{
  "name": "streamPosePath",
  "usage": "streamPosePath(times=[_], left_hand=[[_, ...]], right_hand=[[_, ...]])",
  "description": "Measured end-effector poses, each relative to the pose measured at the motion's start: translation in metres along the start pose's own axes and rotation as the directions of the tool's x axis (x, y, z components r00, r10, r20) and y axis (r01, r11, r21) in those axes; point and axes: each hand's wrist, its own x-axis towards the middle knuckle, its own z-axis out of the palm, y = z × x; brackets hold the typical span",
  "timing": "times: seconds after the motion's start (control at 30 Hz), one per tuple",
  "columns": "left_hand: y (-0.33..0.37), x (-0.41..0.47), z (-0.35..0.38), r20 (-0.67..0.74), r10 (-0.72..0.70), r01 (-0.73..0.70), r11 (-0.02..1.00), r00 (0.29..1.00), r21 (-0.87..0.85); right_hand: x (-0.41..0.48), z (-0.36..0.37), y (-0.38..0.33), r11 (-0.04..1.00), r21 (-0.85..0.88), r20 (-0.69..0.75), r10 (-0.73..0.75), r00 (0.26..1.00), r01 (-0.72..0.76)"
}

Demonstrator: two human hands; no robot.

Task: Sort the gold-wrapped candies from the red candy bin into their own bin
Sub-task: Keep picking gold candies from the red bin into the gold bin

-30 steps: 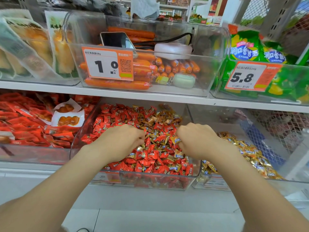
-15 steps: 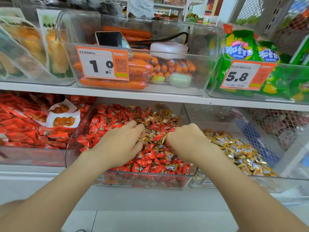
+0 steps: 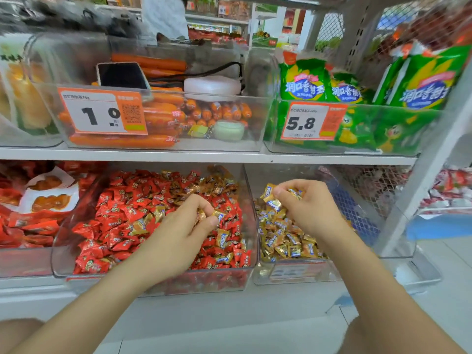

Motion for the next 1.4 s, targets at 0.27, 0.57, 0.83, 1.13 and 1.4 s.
streamPosePath(times=[0.27, 0.57, 0.83, 1.13, 1.4], left_hand=[[0.087, 0.026, 0.072, 0.064, 0.174, -0.171, 0.984, 0.983, -0.047], [0.069, 0.124, 0.187, 0.312, -0.143, 0.06, 0.964, 0.939, 0.26], [0.082, 0.08, 0.127, 0.1, 0.233, -0.25, 0.811, 0.967, 0.528], [-0.008, 0.017, -0.012, -0.207, 0.041, 0.063, 0.88, 0.977, 0.471], [-0.067, 0.012, -0.053, 0.018, -0.155, 0.114, 0.797, 0.988, 0.593]], right_hand=[[0.032, -0.051, 0.104, 0.808, -0.588, 0.147, 0.075, 0.986, 0.026], [0.012, -0.091, 0.124, 0.926, -0.37, 0.151, -0.026, 0.988, 0.081], [-0.011, -0.065, 0.069, 0.955, -0.246, 0.163, -0.127, 0.978, 0.165], [-0.044, 0.042, -0.031, 0.914, -0.044, 0.34, -0.366, 0.866, 0.403], [-0.005, 0.096, -0.035, 0.526, -0.588, 0.628, -0.183, 0.756, 0.615]])
